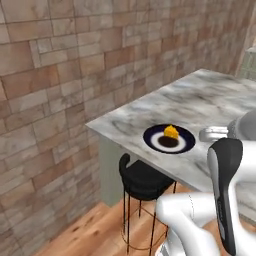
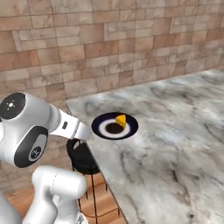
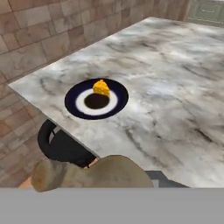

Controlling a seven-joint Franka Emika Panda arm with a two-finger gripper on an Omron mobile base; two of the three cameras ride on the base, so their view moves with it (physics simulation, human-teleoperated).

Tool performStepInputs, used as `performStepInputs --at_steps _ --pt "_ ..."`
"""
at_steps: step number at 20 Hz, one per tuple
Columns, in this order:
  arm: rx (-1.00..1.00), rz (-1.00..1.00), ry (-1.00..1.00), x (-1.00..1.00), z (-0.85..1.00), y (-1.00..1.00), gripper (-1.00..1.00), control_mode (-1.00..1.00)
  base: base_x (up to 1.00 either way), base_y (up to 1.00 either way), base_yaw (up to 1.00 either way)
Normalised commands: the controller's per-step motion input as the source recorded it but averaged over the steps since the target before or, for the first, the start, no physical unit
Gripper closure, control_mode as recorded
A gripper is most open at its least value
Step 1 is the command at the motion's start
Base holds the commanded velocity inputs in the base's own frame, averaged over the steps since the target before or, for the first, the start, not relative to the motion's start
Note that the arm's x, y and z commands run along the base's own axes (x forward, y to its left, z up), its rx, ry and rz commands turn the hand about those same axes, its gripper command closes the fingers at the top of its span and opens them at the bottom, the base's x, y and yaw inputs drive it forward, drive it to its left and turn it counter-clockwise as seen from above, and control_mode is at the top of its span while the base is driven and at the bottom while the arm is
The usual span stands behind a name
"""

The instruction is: Take the cheese, chicken drumstick, and garlic from the fridge and place them on the plate on the dining counter to create an appetizer plate.

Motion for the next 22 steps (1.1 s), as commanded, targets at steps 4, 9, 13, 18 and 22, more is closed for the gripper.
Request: performStepInputs --at_steps 4,9,13,18,22 --pt "0.00 0.00 0.00 0.00 0.00 0.00 1.00 1.00 0.65 0.71 -0.42" --pt "0.00 0.00 0.00 0.00 0.00 0.00 1.00 1.00 0.70 0.49 -0.40" --pt "0.00 0.00 0.00 0.00 0.00 0.00 1.00 1.00 0.35 0.05 -0.23" --pt "0.00 0.00 0.00 0.00 0.00 0.00 1.00 1.00 0.03 0.00 -0.01" --pt "0.00 0.00 0.00 0.00 -0.09 0.00 1.00 -1.00 0.01 0.00 0.00"
